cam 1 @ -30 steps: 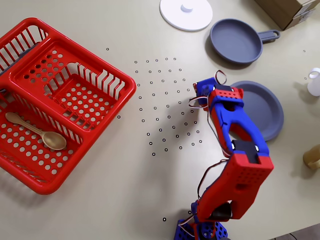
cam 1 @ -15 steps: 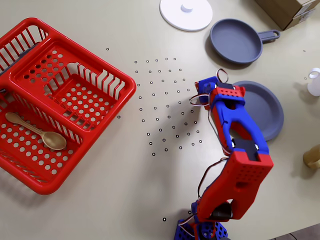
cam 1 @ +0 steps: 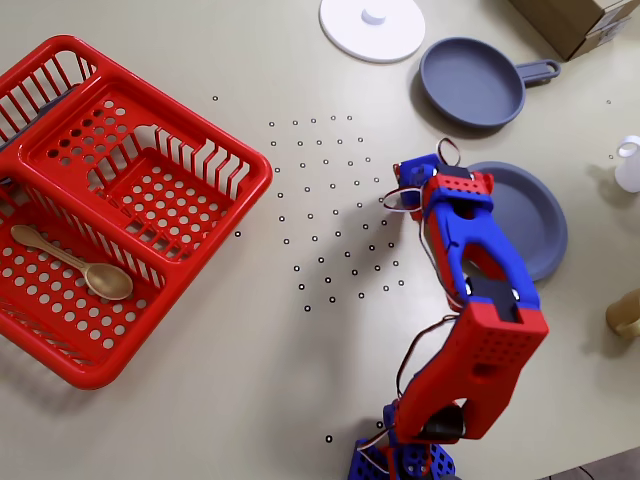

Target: Push the fork on the left side of the plate

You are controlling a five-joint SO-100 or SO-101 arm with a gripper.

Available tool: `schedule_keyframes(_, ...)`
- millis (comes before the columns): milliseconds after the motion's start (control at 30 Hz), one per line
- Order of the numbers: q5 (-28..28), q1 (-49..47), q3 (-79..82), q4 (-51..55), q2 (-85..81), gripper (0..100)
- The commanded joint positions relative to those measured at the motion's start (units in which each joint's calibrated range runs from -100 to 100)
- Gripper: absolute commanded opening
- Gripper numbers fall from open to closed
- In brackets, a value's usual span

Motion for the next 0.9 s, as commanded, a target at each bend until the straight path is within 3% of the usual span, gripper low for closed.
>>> schedule_keyframes(0, -1.37, 1.3, -4.43, 0.7, -4.52, 0)
schedule_keyframes(200, -3.37, -0.5, -4.34, 1.5, -6.12, 0)
schedule_keyframes(467, -10.7, -7.82, -6.6, 13.9, -18.72, 0)
schedule_keyframes(867, -13.33, -13.78, 35.55, 8.34, -57.69, 0)
